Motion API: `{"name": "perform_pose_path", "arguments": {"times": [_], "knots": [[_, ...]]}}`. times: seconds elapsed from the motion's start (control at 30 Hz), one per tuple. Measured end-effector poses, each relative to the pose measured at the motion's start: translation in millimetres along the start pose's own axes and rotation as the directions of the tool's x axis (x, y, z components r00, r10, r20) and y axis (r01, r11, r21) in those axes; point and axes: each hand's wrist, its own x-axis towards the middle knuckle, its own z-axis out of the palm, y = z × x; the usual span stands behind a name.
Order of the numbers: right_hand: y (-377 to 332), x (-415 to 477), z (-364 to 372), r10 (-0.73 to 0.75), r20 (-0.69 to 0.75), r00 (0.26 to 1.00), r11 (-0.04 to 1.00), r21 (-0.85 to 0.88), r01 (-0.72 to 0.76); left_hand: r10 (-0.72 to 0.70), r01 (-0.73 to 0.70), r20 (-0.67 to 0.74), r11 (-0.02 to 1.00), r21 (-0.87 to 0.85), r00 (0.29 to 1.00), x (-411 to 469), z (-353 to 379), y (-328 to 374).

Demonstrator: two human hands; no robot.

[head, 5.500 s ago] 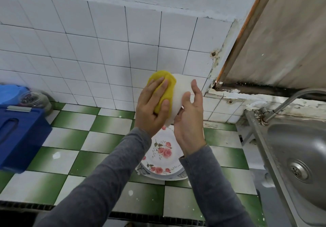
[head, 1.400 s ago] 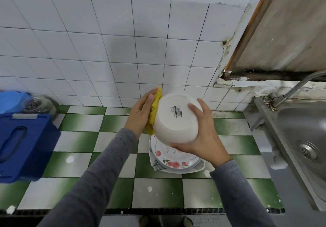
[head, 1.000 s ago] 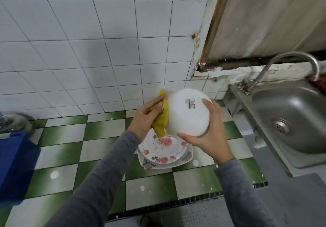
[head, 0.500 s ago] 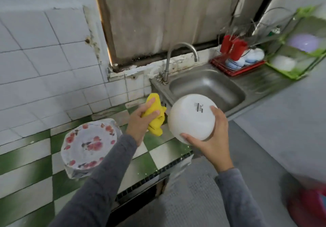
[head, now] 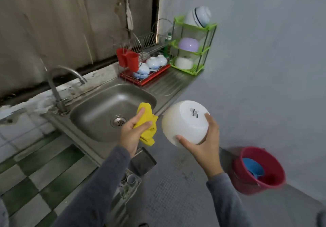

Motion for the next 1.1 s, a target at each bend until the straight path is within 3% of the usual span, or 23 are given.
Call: {"name": "perform_pose_path", "arguments": {"times": [0.33,0.7,0.87,1.1], "knots": [[70.8,144.7,1.2,0.088,-0.109,0.990,0.996,0.006,-0.088,-0.034,0.033,0.066,0.999,0.008,0.997,167.5,87.3,-17.9],[143.1,282.1,42.0,0.181,-0.131,0.975,0.983,0.059,-0.175,-0.013,0.021,-0.064,0.993,0.115,0.998,301.7,159.4,-37.1],[181.2,340.8,60.2,0.171,-0.079,0.982,0.985,0.045,-0.168,-0.013,0.031,-0.169,0.994,0.108,0.985,359.0,179.5,-53.4],[227.1,435.7,78.0,0.106,0.100,0.989,0.994,0.007,-0.108,-0.019,0.052,-0.302,0.993,0.103,0.953,433.3,202.9,-65.5]]}}
